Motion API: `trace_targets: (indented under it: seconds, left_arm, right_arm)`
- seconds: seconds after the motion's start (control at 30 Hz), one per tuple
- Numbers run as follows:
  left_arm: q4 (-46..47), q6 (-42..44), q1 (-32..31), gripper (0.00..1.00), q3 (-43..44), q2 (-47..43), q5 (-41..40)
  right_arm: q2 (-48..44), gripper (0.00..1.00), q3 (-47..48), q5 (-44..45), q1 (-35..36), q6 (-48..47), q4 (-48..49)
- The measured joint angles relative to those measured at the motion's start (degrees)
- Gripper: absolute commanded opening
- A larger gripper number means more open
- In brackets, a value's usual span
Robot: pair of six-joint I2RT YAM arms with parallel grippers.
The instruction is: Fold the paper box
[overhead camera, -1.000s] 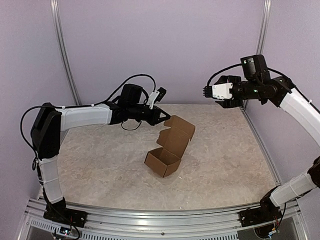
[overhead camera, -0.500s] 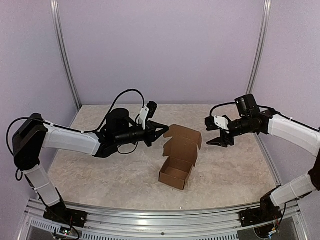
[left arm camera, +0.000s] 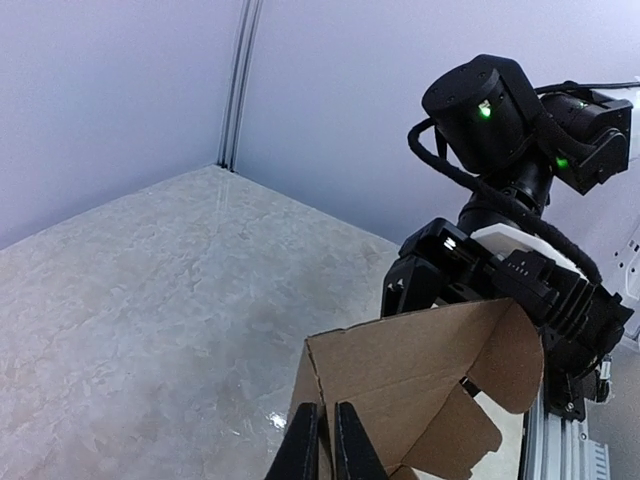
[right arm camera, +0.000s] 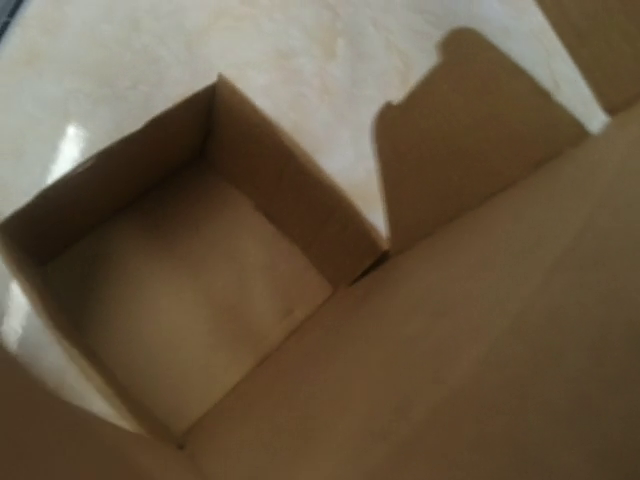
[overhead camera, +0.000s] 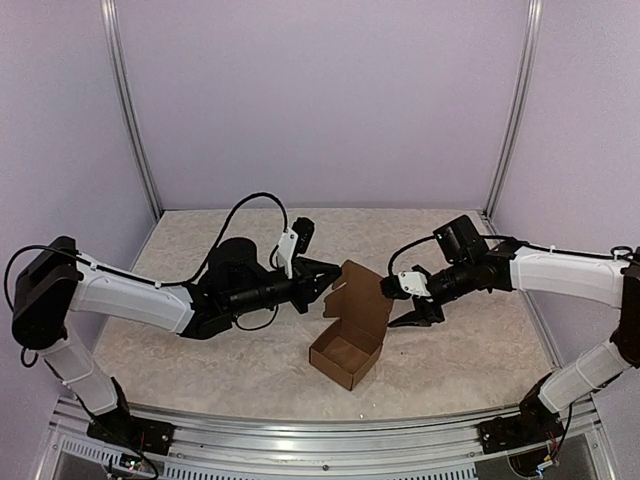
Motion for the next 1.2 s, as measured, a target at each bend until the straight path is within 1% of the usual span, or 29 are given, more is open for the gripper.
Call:
trace_targets:
  seconds: [0.17,0.27,0.37,0.5,0.6,0.7,0.8,0.9,1.07,1.2]
  left_arm:
    - [-3.0,0.4,-2.6,0.40,-3.2,-5.7,-1.0]
    - [-6.3,2.0,-4.3,0.50,-5.7,-11.3,-3.1]
    - [-10.5,3.4,-6.6,0.55,-8.8,-18.5,-6.9]
    - [-13.4,3.8,-7.3,0.57,-13.1,-25.2,-10.7]
    - [-13.8,3.8,-5.9,0.57,-15.4,-25.0,-11.5]
    - [-12.8,4.5,-5.2,0.58,-16.5,-20.2,-12.0]
    - [-10.0,5.8,-5.1,0.58,-16.7,-13.0,-12.2]
    - [-7.3,7.3,-5.1,0.58,-16.7,-8.0,-12.4]
    - [-2.3,9.4,-4.5,0.59,-16.1,-3.4,-12.1]
    - [1.8,10.5,-2.9,0.58,-14.8,-0.7,-11.1]
  right_arm:
    - [-0.6,0.55,-1.2,0.6,2.8,0.0,1.1]
    - [-1.2,0.56,-1.6,1.4,3.9,0.0,1.2]
    - [-1.7,0.56,-1.8,2.2,5.2,0.0,1.2]
    - [-1.9,0.56,-1.8,3.9,7.2,-0.3,1.2]
    - [-1.9,0.56,-1.8,4.9,8.4,-0.7,1.2]
    - [-1.9,0.55,-1.9,5.5,9.0,-0.7,1.3]
    - [-1.9,0.55,-2.3,6.3,9.0,0.1,2.1]
    - [-2.1,0.54,-3.2,6.5,9.1,0.9,3.4]
    - [-2.6,0.54,-3.9,6.7,9.1,1.5,4.0]
    - [-2.7,0.53,-3.9,6.8,9.3,1.5,4.0]
